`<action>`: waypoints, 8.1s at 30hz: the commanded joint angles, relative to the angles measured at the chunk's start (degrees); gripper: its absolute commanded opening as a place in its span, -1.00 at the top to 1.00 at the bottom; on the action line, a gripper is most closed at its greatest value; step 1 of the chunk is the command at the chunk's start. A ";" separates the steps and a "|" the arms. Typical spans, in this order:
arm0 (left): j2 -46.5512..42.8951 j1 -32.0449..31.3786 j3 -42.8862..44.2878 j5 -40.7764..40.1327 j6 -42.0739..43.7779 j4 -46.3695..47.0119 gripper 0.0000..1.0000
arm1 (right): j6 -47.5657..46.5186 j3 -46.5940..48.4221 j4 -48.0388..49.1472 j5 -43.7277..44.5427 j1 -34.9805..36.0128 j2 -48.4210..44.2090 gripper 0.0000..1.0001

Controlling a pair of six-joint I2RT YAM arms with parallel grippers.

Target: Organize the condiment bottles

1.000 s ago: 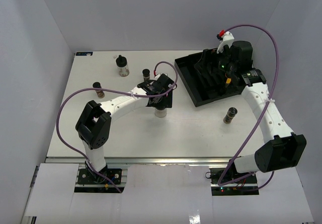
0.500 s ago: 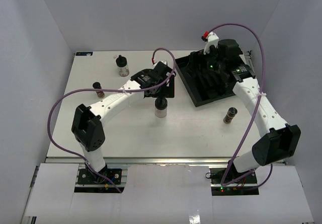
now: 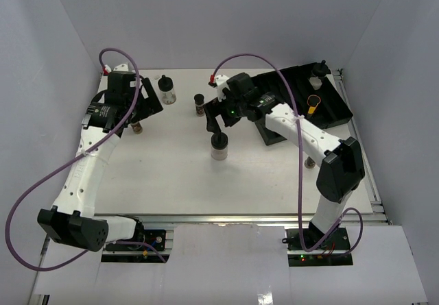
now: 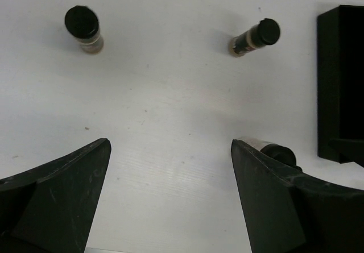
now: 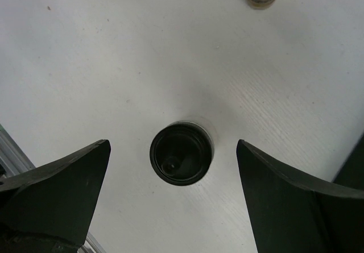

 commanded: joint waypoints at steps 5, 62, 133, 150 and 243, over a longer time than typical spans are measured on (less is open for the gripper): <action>-3.33 7.17 -7.29 8.64 1.95 3.44 -0.96 | -0.20 3.13 -5.12 13.31 6.04 6.05 -0.95; -4.12 7.69 -9.46 13.33 1.48 4.90 -0.96 | -1.96 -3.36 -3.51 14.91 6.40 6.84 -1.00; 1.82 7.69 -5.61 24.22 5.57 18.10 -0.96 | -1.23 11.04 15.70 17.38 -50.61 10.95 0.85; 7.48 7.69 -7.94 23.84 4.02 27.99 -0.96 | -1.55 12.71 23.36 15.79 -51.08 21.14 0.76; 35.81 1.30 3.66 -0.11 14.34 34.00 1.00 | 2.56 -4.92 21.18 3.67 -44.98 -6.27 -0.98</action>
